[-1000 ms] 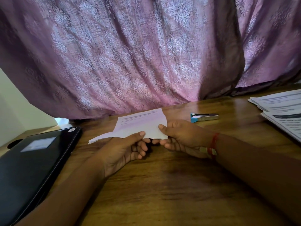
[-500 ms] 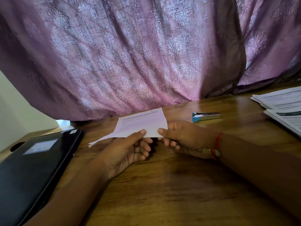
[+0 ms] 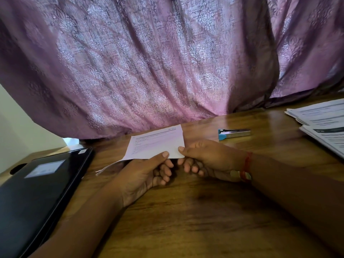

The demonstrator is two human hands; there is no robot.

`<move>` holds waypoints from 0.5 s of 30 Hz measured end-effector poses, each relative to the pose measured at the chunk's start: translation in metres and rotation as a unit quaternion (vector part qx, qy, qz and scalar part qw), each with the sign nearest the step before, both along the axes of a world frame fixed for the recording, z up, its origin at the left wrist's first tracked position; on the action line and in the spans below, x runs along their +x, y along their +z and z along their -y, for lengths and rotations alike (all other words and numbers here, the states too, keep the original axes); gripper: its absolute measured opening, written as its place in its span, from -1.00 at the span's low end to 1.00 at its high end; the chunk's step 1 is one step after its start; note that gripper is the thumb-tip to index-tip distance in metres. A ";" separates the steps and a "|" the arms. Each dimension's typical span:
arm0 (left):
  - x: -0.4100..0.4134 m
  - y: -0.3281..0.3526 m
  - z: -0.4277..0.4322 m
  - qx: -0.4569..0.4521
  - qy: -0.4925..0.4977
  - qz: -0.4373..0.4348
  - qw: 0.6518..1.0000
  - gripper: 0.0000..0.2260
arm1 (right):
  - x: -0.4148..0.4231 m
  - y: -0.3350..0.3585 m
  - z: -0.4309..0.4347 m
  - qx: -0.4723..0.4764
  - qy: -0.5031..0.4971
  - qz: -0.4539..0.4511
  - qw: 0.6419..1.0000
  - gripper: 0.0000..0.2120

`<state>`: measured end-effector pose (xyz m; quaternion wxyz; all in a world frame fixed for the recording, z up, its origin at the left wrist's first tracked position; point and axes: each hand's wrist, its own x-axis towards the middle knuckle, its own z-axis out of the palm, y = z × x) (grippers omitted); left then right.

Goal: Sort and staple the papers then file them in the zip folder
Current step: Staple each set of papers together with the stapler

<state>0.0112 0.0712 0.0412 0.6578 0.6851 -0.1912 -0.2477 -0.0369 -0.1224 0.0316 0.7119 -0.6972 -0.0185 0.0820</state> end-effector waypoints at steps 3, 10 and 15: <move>0.001 0.000 0.000 -0.002 0.006 0.001 1.000 -0.76 | -0.001 0.000 0.000 -0.002 0.006 0.006 1.000 -0.75; 0.001 0.000 0.001 -0.005 0.010 0.001 1.000 -0.75 | -0.003 0.001 -0.002 0.006 0.012 0.011 1.000 -0.75; 0.000 -0.001 0.001 0.001 0.006 0.002 1.000 -0.73 | -0.004 0.001 -0.003 -0.009 0.015 0.029 0.999 -0.77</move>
